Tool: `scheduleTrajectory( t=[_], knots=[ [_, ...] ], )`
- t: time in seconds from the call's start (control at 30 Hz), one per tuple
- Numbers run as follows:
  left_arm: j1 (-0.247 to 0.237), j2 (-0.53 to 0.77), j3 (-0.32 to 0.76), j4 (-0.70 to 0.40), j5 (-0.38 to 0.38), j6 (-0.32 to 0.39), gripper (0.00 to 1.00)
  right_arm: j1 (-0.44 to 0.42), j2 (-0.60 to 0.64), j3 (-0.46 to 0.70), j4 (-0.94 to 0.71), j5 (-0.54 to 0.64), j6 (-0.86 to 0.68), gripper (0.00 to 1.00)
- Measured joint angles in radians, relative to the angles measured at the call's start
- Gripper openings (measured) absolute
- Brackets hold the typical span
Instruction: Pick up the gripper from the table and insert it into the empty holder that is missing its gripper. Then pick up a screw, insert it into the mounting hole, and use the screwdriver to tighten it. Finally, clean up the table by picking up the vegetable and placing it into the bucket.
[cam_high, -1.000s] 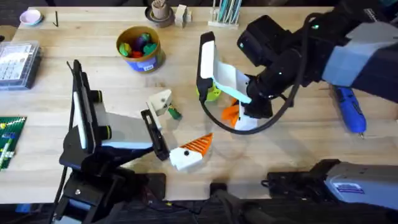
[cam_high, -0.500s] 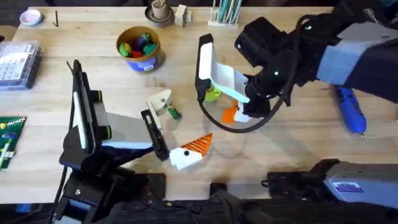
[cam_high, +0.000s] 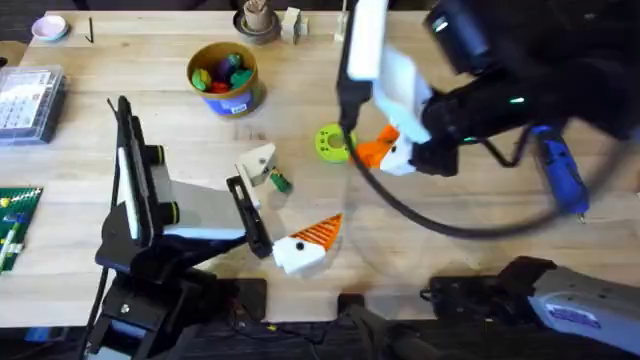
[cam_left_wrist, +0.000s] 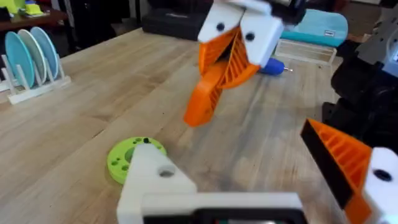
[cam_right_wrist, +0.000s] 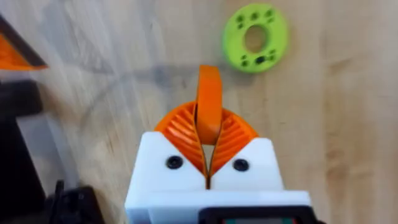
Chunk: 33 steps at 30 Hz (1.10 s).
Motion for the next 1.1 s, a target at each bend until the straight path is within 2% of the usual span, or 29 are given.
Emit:
scheduleTrajectory(
  t=[0.23, 0.43, 0.57, 0.67, 0.8, 0.97, 1.1],
  knots=[
    [0.000, 0.000, 0.000, 0.000, 0.000, 0.000, 0.993, -0.019, -0.277, 0.040, 0.046, -0.008, 0.126, 0.009],
    [0.000, 0.000, 0.000, 0.000, 0.000, 0.000, 0.993, -0.145, -0.465, 0.037, 0.014, -0.010, 0.274, 0.009],
    [0.000, 0.000, 0.000, 0.000, 0.000, 0.000, 0.993, -0.222, -0.568, -0.046, 0.002, -0.011, 0.365, 0.009],
    [0.000, 0.000, 0.000, 0.000, 0.000, 0.000, 0.993, -0.239, -0.615, -0.141, 0.032, -0.022, 0.439, 0.009],
    [0.000, 0.000, 0.000, 0.000, 0.000, 0.000, 0.993, -0.242, -0.660, -0.246, 0.153, -0.106, 0.559, 0.009],
    [0.000, 0.000, 0.000, 0.000, 0.000, 0.000, 0.993, -0.242, -0.677, -0.291, 0.210, -0.237, 0.724, 0.009],
    [0.000, 0.000, 0.000, 0.000, 0.000, 0.000, 0.993, -0.242, -0.676, -0.297, 0.210, -0.291, 0.857, 0.009]
  ],
)
